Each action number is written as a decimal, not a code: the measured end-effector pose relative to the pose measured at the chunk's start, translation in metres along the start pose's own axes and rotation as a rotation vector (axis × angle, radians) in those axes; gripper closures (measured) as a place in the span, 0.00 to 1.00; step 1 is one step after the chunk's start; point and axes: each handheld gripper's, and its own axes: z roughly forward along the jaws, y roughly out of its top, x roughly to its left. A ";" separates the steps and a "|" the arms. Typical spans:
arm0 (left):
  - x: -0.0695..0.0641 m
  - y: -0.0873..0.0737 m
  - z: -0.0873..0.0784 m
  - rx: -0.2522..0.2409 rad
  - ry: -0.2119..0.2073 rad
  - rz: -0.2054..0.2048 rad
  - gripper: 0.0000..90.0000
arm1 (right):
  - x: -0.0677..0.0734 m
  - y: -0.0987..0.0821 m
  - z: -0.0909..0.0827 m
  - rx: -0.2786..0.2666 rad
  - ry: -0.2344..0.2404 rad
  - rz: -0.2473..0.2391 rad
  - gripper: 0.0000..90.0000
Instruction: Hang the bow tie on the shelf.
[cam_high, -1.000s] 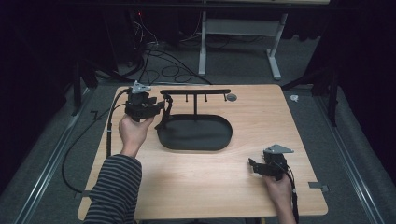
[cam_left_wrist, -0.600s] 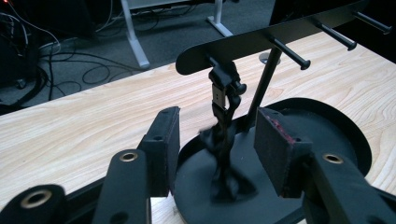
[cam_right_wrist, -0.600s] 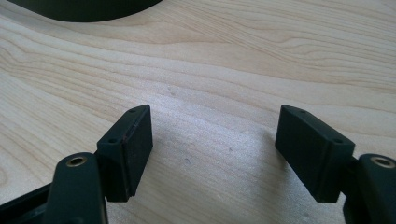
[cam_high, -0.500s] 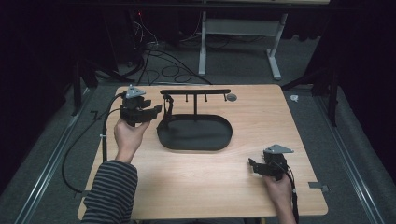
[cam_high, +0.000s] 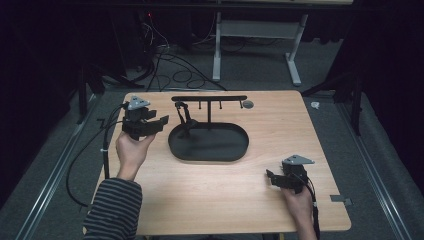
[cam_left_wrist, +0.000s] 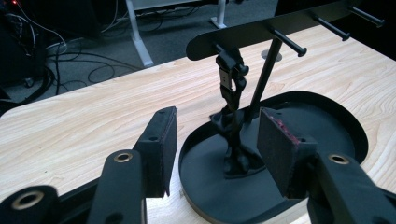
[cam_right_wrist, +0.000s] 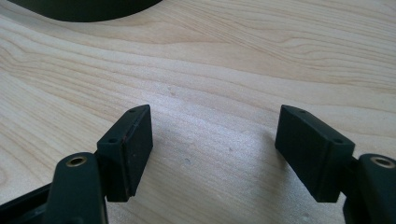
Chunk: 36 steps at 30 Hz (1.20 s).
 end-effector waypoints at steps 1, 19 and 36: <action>0.000 0.000 -0.001 -0.001 -0.001 0.002 0.54 | 0.000 0.000 0.000 0.000 0.000 0.000 0.32; -0.004 -0.015 -0.030 -0.064 -0.006 -0.003 0.53 | 0.000 0.000 0.000 0.000 -0.001 0.000 0.32; -0.011 -0.033 -0.040 -0.063 -0.034 -0.014 0.53 | 0.000 0.000 0.000 0.001 0.000 0.002 0.32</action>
